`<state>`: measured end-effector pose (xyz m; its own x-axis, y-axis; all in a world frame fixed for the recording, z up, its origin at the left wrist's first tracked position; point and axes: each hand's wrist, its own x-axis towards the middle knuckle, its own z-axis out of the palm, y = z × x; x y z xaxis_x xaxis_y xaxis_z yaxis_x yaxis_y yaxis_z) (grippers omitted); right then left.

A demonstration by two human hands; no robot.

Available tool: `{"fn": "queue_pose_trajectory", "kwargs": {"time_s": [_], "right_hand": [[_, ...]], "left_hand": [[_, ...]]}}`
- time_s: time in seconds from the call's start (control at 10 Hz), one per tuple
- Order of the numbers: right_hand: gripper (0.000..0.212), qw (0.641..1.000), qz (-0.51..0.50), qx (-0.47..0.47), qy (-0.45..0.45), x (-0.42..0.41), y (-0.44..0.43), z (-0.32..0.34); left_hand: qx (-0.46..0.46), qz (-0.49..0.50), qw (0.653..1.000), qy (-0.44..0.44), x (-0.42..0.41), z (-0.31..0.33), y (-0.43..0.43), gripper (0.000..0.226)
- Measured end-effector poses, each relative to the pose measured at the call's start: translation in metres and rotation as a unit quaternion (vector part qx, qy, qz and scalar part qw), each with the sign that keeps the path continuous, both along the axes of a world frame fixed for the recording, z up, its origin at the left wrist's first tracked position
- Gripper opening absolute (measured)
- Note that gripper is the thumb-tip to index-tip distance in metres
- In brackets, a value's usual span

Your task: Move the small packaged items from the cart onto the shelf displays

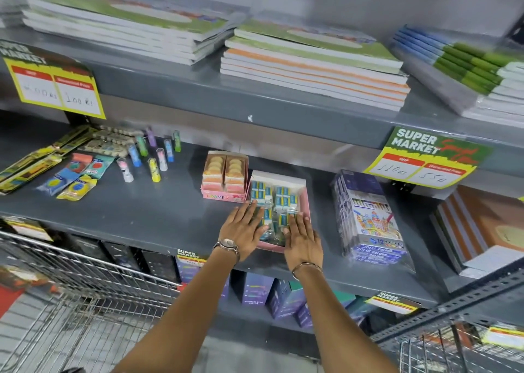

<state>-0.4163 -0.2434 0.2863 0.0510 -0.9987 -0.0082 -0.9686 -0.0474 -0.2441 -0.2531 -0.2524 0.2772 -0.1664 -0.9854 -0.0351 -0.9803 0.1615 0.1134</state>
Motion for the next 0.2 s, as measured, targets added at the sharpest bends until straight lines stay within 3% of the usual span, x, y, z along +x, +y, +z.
{"fn": "queue_pose_trajectory", "kwargs": {"time_s": [0.2], "right_hand": [[0.046,0.994,0.014,-0.105,-0.032,0.012,0.001,0.018]], "left_hand": [[-0.082,-0.006,0.995,0.054,0.001,0.03,0.004,0.052]]}}
